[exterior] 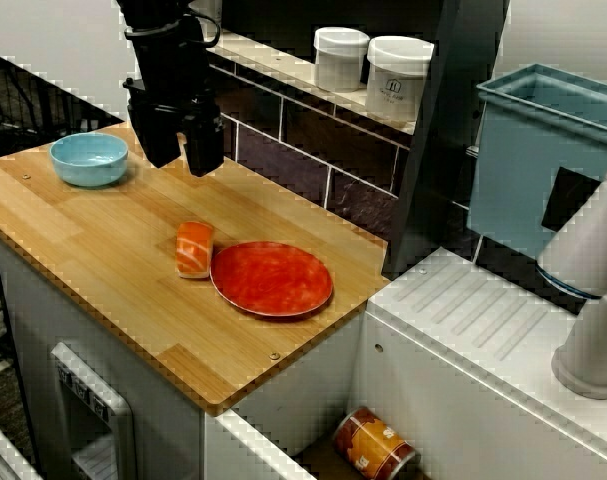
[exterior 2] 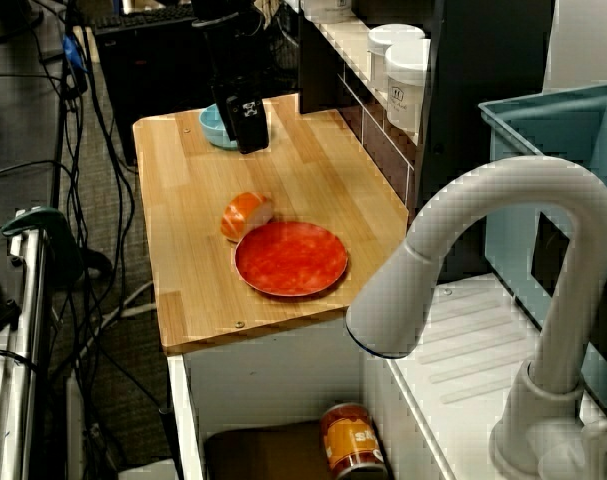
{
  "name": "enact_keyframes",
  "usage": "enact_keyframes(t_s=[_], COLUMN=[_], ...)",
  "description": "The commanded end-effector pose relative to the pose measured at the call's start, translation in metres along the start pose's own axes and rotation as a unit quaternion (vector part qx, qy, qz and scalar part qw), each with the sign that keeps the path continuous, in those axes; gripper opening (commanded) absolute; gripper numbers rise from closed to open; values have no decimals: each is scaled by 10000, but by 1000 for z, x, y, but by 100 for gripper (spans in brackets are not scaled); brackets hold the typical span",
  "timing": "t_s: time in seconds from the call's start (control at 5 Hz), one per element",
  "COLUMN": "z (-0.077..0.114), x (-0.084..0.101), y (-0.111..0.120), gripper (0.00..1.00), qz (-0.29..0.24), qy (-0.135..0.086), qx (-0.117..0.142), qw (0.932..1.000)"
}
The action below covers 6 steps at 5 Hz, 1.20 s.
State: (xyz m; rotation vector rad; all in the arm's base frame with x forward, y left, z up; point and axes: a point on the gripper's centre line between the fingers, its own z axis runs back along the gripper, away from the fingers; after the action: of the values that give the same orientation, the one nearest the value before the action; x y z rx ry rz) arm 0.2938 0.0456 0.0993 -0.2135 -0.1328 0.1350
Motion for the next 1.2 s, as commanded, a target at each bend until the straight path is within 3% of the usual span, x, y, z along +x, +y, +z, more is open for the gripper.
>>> enact_keyframes(t_s=[0.0,0.2,0.6,1.0], z=[-4,-7,-17,-29], x=[-11,-8,4,-1], y=[-14,-17,-19,-21], gripper=[100,100,100,100], qz=[661,815,1224,1161], qy=[-525,-765,-1003,-894], qx=[11,32,103,204], qw=[9964,9937,9873,9890])
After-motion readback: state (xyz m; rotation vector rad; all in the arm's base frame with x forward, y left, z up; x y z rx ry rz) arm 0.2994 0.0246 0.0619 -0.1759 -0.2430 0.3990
